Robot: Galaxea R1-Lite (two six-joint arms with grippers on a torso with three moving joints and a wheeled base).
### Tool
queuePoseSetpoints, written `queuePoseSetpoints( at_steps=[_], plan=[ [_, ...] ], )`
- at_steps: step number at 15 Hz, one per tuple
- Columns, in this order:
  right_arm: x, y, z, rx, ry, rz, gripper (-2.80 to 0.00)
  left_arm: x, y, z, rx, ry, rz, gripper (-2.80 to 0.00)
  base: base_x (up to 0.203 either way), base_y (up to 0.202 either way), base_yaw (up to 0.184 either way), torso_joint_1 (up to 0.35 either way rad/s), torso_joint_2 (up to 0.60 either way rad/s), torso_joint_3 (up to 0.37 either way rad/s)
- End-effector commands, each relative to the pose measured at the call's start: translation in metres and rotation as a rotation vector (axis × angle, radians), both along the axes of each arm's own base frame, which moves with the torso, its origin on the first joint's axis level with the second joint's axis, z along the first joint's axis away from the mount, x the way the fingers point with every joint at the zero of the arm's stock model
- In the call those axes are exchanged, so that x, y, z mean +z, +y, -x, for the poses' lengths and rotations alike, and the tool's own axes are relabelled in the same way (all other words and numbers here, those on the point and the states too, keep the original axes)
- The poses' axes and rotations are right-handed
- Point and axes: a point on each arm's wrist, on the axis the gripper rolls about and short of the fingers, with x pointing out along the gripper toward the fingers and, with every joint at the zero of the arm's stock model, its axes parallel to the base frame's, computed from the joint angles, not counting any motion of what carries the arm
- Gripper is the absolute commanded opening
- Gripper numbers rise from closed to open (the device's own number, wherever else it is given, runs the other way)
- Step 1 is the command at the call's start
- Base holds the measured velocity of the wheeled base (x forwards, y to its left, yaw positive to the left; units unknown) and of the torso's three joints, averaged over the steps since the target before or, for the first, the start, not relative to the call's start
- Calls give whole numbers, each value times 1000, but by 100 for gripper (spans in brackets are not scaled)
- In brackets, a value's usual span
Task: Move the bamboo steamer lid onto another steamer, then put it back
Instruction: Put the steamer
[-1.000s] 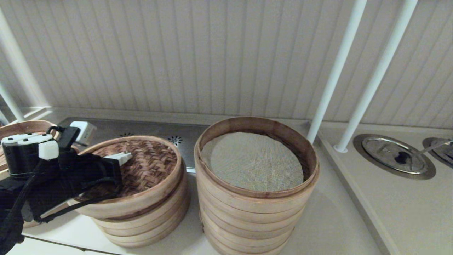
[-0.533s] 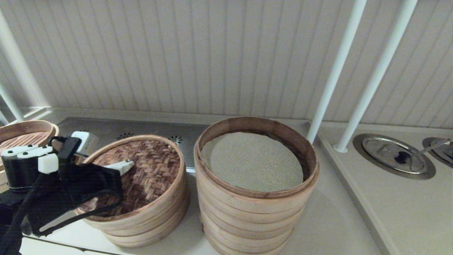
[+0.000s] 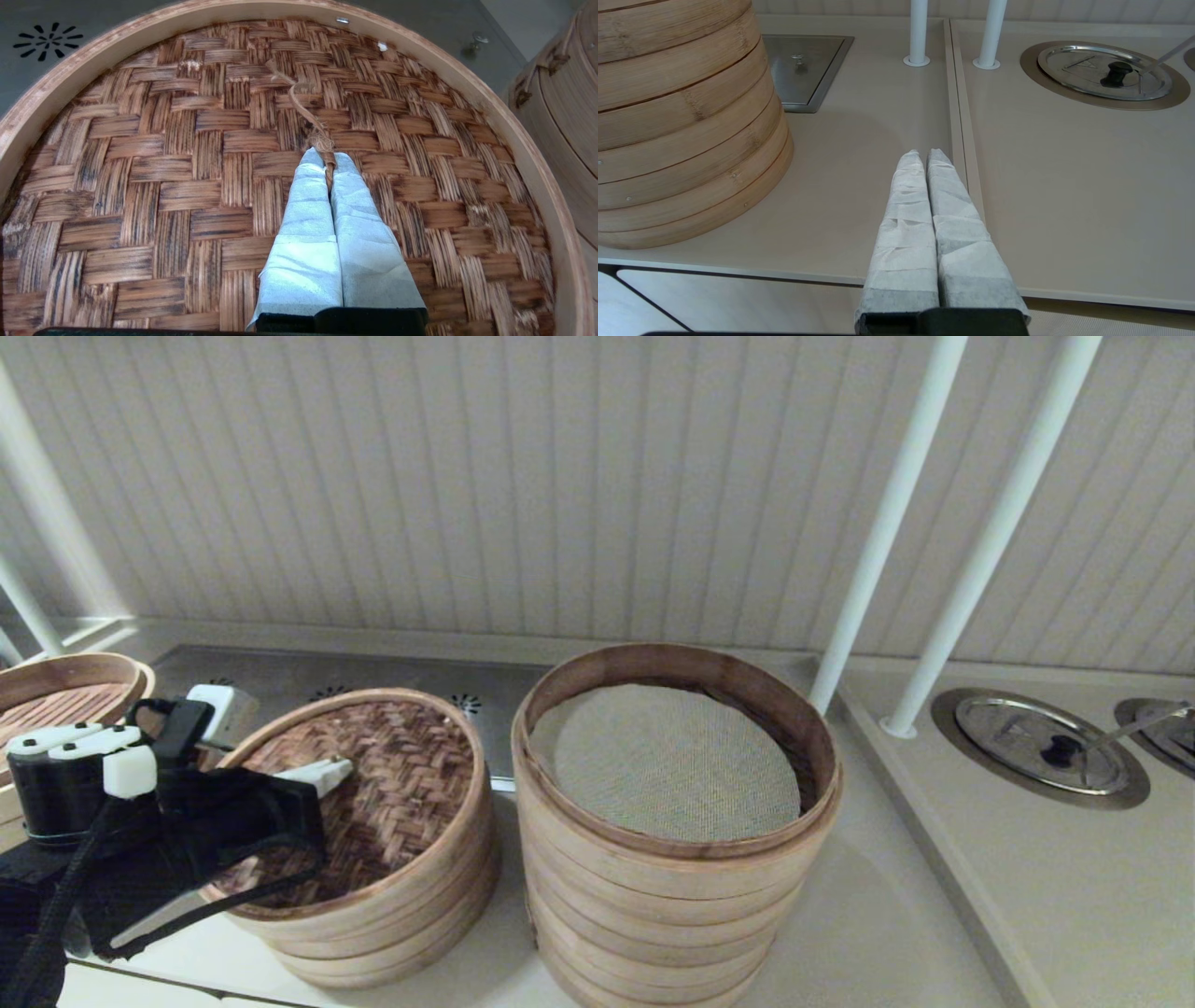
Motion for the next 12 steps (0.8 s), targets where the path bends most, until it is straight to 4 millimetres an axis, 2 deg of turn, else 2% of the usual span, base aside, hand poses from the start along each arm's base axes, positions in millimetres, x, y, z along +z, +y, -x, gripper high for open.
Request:
queuePoseSetpoints(
  at_steps=[1, 12],
  plan=[
    [0, 0, 0, 0, 2, 0, -280, 2, -1, -4, 0, -15, 5, -280, 0, 0, 0, 0, 0, 0],
    [0, 0, 0, 0, 2, 0, -280, 0, -1, -17, 17, -7, 55, -280, 0, 0, 0, 0, 0, 0]
  ],
)
